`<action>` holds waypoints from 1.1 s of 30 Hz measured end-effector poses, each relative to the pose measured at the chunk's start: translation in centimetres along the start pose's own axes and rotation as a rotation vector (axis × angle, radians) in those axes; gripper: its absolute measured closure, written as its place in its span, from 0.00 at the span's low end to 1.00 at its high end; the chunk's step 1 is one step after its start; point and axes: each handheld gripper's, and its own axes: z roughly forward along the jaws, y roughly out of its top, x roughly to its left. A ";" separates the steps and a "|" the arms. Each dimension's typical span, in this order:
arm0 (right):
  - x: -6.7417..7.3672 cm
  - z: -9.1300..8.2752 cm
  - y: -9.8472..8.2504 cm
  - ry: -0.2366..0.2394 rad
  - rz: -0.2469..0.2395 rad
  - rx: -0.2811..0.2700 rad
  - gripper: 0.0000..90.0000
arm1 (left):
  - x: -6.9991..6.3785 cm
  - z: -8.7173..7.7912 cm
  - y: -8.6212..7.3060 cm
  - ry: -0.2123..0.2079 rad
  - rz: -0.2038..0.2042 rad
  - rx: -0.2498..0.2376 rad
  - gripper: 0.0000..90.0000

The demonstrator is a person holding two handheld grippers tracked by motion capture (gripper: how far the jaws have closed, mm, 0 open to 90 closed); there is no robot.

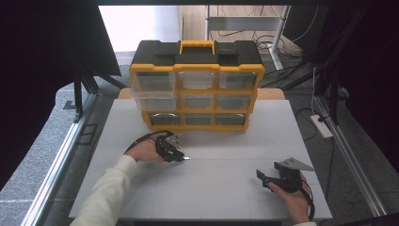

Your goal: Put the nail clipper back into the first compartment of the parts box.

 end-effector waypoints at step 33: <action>0.0 -0.1 0.0 -0.004 0.003 -0.002 0.18 | -3.4 -1.7 -1.1 0.311 0.035 -0.075 0.88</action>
